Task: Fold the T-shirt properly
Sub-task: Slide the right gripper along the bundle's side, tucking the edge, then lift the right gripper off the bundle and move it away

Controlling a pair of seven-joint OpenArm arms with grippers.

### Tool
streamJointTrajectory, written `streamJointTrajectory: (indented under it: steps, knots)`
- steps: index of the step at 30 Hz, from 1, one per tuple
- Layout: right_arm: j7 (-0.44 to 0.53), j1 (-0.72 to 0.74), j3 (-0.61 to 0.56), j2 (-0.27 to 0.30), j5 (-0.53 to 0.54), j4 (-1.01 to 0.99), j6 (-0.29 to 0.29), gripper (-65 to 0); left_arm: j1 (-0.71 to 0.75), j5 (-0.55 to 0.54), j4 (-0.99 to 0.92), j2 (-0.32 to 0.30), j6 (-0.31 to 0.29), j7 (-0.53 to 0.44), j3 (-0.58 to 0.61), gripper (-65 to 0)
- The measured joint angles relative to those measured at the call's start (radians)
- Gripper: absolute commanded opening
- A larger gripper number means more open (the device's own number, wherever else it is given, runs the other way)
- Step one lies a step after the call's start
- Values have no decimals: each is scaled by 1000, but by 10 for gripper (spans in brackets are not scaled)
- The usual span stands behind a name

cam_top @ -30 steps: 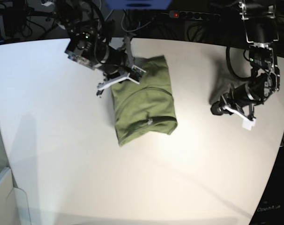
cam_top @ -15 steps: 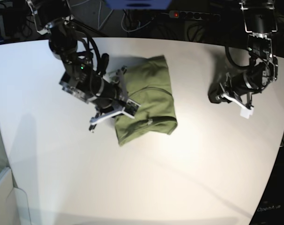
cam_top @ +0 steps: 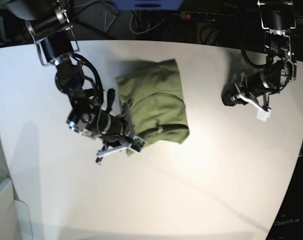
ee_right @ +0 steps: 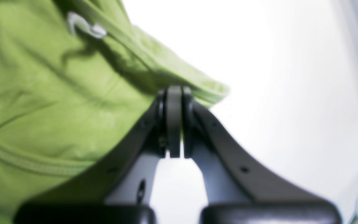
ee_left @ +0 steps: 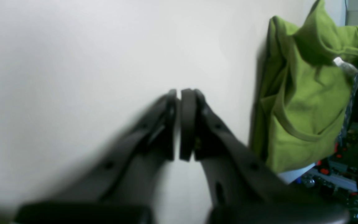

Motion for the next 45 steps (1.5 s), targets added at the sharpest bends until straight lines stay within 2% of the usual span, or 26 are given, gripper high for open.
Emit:
streamJointTrajectory:
  steps: [5, 12, 17, 26, 30, 34, 38, 42, 45]
  knots:
    - [112, 10, 0, -19, 0, -133, 0, -650, 0, 2, 1, 0, 0, -1, 0, -624]
    - [219, 7, 0, -21, 0, -282, -1, -650, 0, 1, 1, 0, 0, 0, 0, -624]
    - [235, 6, 0, -21, 2, -294, -1, -650, 0, 1, 1, 0, 1, 0, 0, -624]
    - [213, -16, 6, 55, -3, -40, -1, -650, -3, 1, 1, -8, 0, 8, 4, -624]
    - [130, -51, 13, 76, -4, 57, 0, -650, 14, 44, 72, -29, 25, 29, 3, -624]
    - [124, -141, 127, 80, -2, 146, 0, -650, 47, 39, 172, -58, 24, 34, 5, -624]
    - [117, -268, 224, 110, -5, 237, -3, -650, 65, 46, 231, -75, 26, 30, 1, -624]
    - [117, -406, 262, 110, -5, 313, -1, -650, 114, 49, 254, -89, 20, 34, -37, -624]
    - [120, -457, 259, 101, -5, 350, 0, -650, 118, 50, 251, -94, 21, 39, -47, -624]
